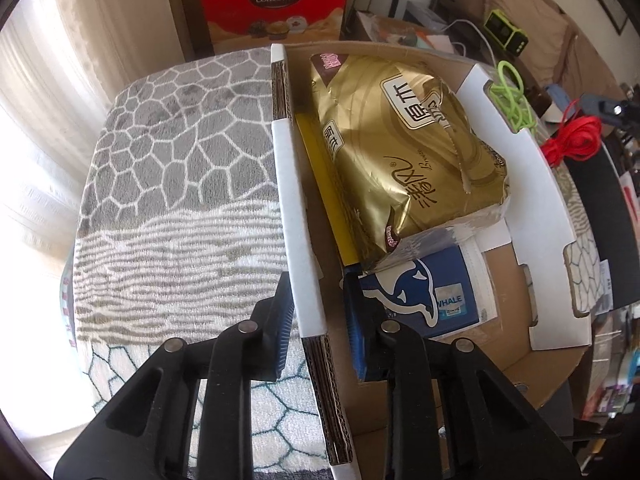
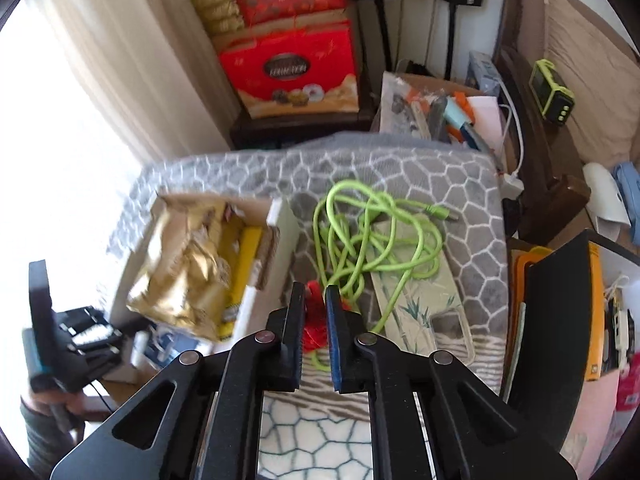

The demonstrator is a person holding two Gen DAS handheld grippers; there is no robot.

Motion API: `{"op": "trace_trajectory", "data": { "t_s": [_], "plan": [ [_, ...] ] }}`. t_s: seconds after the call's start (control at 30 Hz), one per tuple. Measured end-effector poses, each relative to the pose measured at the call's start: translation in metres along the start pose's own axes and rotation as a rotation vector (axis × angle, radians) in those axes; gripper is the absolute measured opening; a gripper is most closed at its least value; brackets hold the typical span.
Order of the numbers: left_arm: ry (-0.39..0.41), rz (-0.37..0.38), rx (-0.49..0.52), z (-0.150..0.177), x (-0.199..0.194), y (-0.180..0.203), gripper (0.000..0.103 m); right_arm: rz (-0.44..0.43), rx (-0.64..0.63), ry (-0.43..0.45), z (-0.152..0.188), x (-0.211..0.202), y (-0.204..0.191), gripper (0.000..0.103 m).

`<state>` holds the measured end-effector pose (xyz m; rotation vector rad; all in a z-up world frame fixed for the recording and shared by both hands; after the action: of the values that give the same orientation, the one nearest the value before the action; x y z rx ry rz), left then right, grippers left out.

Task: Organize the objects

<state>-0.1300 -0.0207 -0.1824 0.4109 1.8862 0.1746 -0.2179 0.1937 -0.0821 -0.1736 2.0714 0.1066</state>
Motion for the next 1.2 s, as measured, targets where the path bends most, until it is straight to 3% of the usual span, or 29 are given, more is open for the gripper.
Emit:
{"op": "trace_trajectory", "data": {
  "t_s": [0.33,0.47,0.57,0.67,0.77,0.97,1.03,1.13,1.2],
  "plan": [
    [-0.002,-0.001,-0.006,0.000,0.003,-0.003,0.022,-0.075,0.048,0.098,-0.034,-0.032,-0.025,0.008],
    [-0.002,0.003,-0.008,0.000,0.003,-0.004,0.022,-0.111,0.038,0.118,-0.048,-0.027,-0.044,0.008],
    [-0.002,0.002,-0.007,0.000,0.003,-0.005,0.022,-0.082,-0.003,0.142,-0.050,-0.016,-0.060,0.008],
    [-0.002,0.003,-0.007,0.000,0.003,-0.005,0.022,-0.030,-0.065,0.150,-0.041,0.006,-0.070,0.008],
    [-0.003,0.002,-0.006,0.000,0.003,-0.005,0.022,-0.035,-0.116,0.113,-0.019,0.027,-0.078,0.008],
    [0.003,0.005,-0.010,-0.002,0.002,-0.007,0.022,0.035,-0.222,0.022,0.021,0.053,-0.079,0.011],
    [0.005,0.005,-0.012,-0.003,0.002,-0.007,0.022,0.004,-0.235,0.004,0.029,0.053,-0.079,0.012],
    [0.005,0.006,-0.013,-0.003,0.002,-0.008,0.023,-0.056,-0.207,-0.017,0.031,0.045,-0.077,0.024],
    [0.006,0.005,-0.015,-0.004,0.001,-0.008,0.025,-0.050,-0.195,0.007,0.028,0.035,-0.073,0.028]
  ]
}}
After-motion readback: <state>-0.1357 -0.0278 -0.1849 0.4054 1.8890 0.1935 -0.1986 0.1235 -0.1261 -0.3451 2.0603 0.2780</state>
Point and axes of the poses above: each gripper's, at about its wrist camera, not at the fingertips, and x roughly the way its jaws point, y to its right, z to its underside, the point moved 8 cm from there along x, roughly the way its jaws point, and after that the axes turned 14 degrees about z, right-handed, at the moved point
